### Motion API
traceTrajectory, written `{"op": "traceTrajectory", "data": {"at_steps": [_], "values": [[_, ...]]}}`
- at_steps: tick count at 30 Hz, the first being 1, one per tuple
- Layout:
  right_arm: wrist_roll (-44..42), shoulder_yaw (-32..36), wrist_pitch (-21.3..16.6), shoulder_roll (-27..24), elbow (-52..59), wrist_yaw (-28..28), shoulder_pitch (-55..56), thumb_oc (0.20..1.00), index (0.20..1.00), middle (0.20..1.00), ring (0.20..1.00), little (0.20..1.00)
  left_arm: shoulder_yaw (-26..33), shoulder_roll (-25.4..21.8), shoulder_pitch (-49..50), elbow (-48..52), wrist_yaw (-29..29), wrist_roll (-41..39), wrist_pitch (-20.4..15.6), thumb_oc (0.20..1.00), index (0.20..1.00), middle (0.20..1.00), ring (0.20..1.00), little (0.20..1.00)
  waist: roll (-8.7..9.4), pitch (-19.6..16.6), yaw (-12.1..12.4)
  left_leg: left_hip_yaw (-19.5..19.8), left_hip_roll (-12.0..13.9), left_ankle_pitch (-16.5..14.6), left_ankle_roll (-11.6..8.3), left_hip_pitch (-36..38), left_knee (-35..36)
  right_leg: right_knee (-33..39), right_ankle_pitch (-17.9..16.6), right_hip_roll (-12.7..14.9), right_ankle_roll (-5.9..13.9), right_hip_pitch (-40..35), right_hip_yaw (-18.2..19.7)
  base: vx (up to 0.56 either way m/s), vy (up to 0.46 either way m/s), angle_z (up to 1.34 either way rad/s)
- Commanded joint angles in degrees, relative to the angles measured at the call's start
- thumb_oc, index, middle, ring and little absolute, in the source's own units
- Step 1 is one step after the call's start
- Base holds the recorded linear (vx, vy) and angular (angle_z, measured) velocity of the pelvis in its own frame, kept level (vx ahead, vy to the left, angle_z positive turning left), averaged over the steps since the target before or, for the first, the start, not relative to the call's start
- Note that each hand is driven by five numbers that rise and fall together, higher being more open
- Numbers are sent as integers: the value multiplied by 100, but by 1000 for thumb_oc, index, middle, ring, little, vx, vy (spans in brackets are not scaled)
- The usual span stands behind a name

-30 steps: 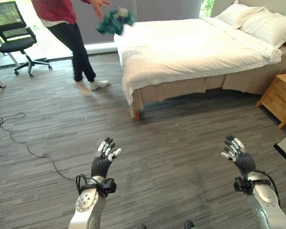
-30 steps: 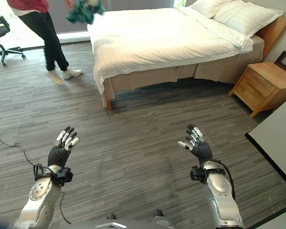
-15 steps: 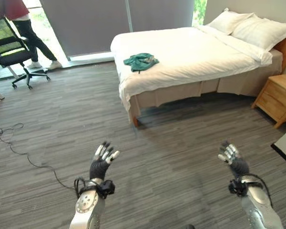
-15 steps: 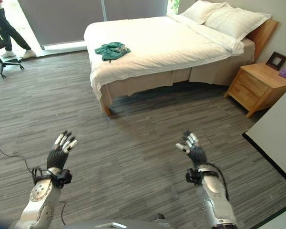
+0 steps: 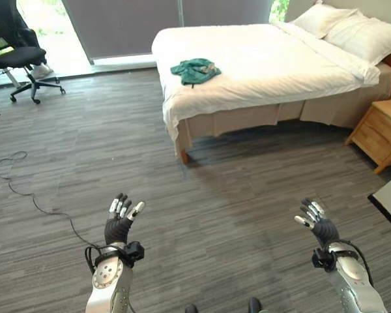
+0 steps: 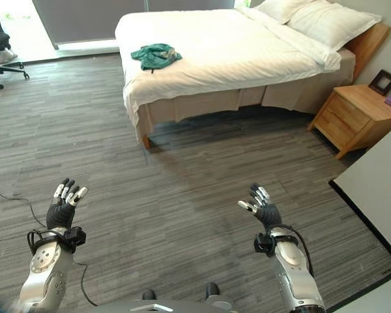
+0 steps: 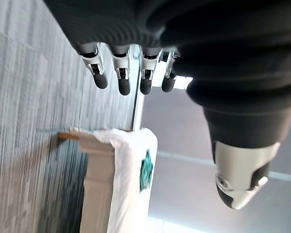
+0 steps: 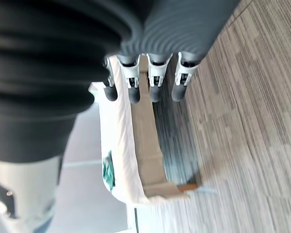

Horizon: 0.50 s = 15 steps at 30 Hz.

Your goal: Pick up bed clothes into laundry basket.

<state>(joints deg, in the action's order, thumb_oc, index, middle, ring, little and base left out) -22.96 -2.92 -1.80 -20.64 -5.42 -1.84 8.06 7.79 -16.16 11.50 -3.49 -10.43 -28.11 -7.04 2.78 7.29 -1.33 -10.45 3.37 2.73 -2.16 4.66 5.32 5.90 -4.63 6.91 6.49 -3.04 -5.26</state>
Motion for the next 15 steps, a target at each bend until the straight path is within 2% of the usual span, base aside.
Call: {"op": "traceTrajectory", "data": {"at_steps": [1,3,4,5,6,7,8,9,10,11,12,13,14,15], "values": [[152,52,-312,-109,119,39,-717,1000,1000,1000,1000,1000,437,-315,-288,230,-286,-169,-526,1000,1000,1000,1000,1000,108,127,156,827,-24,-591,122,-169,-485,-682,360,425,305,225,-184,27,177,3],[158,189,-320,-81,125,101,-688,1000,1000,1000,1000,1000,499,-450,-377,216,-366,-46,-509,1000,1000,1000,1000,1000,68,170,206,1018,-197,-624,242,-168,-509,-1225,331,629,386,313,-147,73,278,8],[172,247,-318,-21,151,125,-620,1000,1000,1000,1000,1000,465,-538,-426,139,-381,79,-472,1000,1000,1000,1000,1000,56,275,157,1197,-350,-672,370,-55,-528,-2178,-101,837,371,571,1,69,252,23],[173,250,-316,-18,153,125,-625,1000,1000,1000,1000,1000,465,-540,-434,138,-381,79,-472,1000,1000,1000,1000,1000,68,258,163,1189,-365,-640,377,-93,-527,-2179,-128,849,375,616,16,125,380,43],[240,241,-325,55,277,131,-534,1000,1000,1000,1000,1000,393,-571,-512,29,-380,147,-423,1000,1000,1000,1000,1000,-63,386,60,1395,-501,-637,527,37,-524,-3130,-757,920,231,983,324,76,351,71],[233,218,-328,108,343,127,-532,1000,1000,1000,1000,1000,351,-575,-507,27,-367,114,-403,1000,1000,1000,1000,1000,-160,492,-6,1465,-520,-646,617,105,-512,-3612,-1000,915,161,1285,502,116,434,88],[232,191,-341,136,341,124,-520,1000,1000,1000,1000,1000,298,-571,-506,1,-326,83,-372,1000,1000,1000,1000,1000,-227,555,-30,1459,-524,-666,656,147,-500,-4023,-874,850,95,1541,640,81,259,85],[260,165,-330,153,321,126,-480,1000,1000,1000,1000,1000,236,-561,-490,-8,-288,102,-333,1000,1000,1000,1000,1000,-273,606,-89,1509,-522,-696,688,157,-531,-4177,-740,674,84,1680,727,76,136,51],[262,164,-330,150,321,127,-478,1000,1000,1000,1000,1000,235,-557,-490,-9,-286,103,-333,1000,1000,1000,1000,1000,-268,601,-81,1500,-524,-714,683,153,-539,-4220,-711,673,79,1706,741,219,133,21],[242,137,-271,167,272,85,-392,1000,1000,1000,1000,1000,126,-471,-570,-2,-191,46,-303,1000,1000,1000,1000,1000,-282,596,-200,1523,-570,-812,704,266,-493,-4008,-185,317,55,2057,695,299,98,10],[191,138,-257,160,221,65,-369,1000,1000,1000,1000,1000,84,-438,-637,77,-147,24,-338,1000,1000,1000,1000,1000,-265,596,-273,1522,-615,-899,685,382,-448,-3615,23,148,69,2241,549,426,106,-4],[128,160,-260,135,193,58,-330,1000,1000,1000,1000,1000,56,-413,-665,117,-101,-1,-349,1000,1000,1000,1000,1000,-255,579,-344,1555,-636,-999,654,529,-386,-3213,111,15,85,2303,422,485,15,-17],[93,171,-286,105,164,39,-297,1000,1000,1000,1000,1000,-9,-397,-730,167,-81,-6,-370,1000,1000,1000,1000,1000,-246,567,-463,1652,-667,-1162,633,819,-311,-2469,92,-234,134,2397,196,354,-4,-2],[92,172,-288,104,162,38,-298,1000,1000,1000,1000,1000,-10,-396,-732,166,-81,-6,-371,1000,1000,1000,1000,1000,-262,571,-478,1666,-647,-1148,628,819,-305,-2385,39,-245,130,2353,168,567,-15,14]]}}
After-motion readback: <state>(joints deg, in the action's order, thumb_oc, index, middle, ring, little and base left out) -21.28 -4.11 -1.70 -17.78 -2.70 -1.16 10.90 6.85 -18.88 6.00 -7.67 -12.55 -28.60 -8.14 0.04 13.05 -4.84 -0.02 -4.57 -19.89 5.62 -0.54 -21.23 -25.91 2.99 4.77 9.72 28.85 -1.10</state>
